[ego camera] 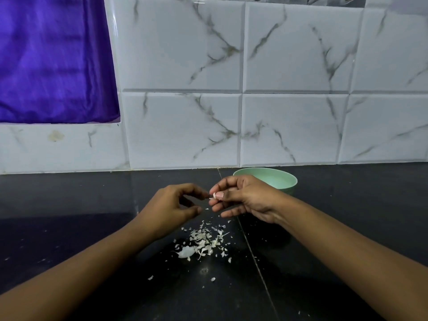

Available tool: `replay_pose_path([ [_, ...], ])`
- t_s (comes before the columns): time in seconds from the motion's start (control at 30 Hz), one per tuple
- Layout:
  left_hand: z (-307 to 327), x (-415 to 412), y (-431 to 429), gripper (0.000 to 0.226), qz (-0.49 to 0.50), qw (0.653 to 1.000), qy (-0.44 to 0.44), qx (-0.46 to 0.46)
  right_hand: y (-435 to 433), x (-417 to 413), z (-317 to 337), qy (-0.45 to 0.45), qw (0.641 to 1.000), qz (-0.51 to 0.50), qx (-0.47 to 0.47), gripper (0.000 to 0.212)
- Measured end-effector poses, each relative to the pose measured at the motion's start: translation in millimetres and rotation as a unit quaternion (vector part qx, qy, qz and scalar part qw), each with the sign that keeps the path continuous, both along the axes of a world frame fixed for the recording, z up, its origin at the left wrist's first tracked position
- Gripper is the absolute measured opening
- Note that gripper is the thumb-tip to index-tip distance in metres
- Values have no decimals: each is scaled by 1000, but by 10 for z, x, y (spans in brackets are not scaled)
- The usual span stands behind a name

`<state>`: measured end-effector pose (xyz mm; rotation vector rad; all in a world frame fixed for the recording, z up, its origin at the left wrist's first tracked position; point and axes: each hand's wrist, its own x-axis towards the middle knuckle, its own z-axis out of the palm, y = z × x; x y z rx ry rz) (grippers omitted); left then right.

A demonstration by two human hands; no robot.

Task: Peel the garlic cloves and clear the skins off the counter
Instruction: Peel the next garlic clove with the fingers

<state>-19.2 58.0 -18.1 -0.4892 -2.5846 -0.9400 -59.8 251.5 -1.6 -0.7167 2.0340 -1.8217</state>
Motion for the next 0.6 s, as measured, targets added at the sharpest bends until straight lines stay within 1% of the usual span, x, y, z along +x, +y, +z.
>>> replay_pose_path([
  [0.03,3,5,4,22,-2,1000,2,6,-3,3,2,-5,1000,-1,-3,7],
  [0.13,1,37,51,11,-12,997,-5,77,-24,20,-3,-6,1000,-12,-6,7],
  [0.23,-5,64,106,16,8,994,24,108,-78,45,-16,20,999,-30,-5,9],
  [0.3,6,78,121,24,12,991,39,127,-114,58,-31,42,998,-41,-5,9],
  [0.33,11,80,119,24,12,990,41,135,-129,66,-39,49,998,-44,-9,9],
  [0.43,12,56,105,6,14,988,31,150,-158,90,-60,61,997,-51,-20,8],
  [0.6,-13,47,121,5,18,987,28,155,-212,106,-93,94,992,-88,-4,13],
])
